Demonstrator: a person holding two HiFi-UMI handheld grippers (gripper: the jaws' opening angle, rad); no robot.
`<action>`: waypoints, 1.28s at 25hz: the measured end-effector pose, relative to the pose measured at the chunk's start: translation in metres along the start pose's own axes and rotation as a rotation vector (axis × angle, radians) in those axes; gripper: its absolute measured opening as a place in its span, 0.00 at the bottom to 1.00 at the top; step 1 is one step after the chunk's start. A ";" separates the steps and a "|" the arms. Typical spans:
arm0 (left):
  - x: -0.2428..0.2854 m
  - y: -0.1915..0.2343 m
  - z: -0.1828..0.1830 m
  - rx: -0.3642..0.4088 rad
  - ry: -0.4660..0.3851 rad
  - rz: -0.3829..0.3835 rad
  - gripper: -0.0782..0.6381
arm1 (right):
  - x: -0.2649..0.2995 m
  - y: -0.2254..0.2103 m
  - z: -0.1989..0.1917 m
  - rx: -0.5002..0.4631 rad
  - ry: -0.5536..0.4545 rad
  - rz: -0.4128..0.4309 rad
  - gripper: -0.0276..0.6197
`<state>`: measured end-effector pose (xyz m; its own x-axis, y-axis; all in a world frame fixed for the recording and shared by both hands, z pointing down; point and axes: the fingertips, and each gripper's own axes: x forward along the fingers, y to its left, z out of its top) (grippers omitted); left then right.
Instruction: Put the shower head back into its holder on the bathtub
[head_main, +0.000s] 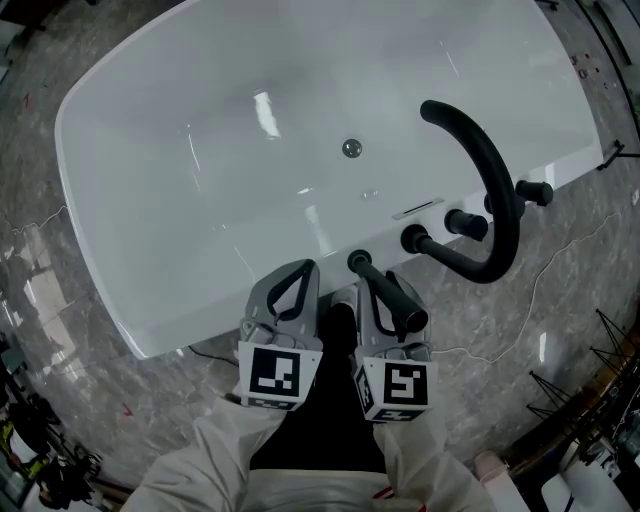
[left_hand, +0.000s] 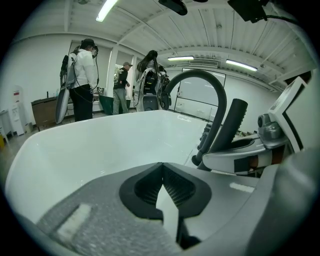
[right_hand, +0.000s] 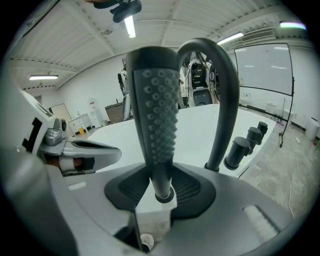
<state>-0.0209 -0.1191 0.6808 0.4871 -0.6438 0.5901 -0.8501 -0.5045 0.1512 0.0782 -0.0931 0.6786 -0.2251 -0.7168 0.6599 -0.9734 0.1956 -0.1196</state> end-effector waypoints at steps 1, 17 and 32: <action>0.001 0.000 -0.001 -0.001 0.001 0.001 0.11 | 0.001 0.001 0.001 -0.007 -0.002 0.002 0.26; 0.016 -0.001 -0.004 -0.002 0.018 -0.016 0.11 | 0.011 0.000 -0.002 -0.029 0.018 -0.002 0.26; 0.018 -0.001 -0.009 -0.011 0.037 -0.022 0.11 | 0.020 0.008 -0.009 -0.108 0.048 0.001 0.26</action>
<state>-0.0129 -0.1252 0.6984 0.4986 -0.6107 0.6152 -0.8413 -0.5119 0.1736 0.0659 -0.0995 0.6975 -0.2212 -0.6843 0.6948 -0.9623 0.2688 -0.0416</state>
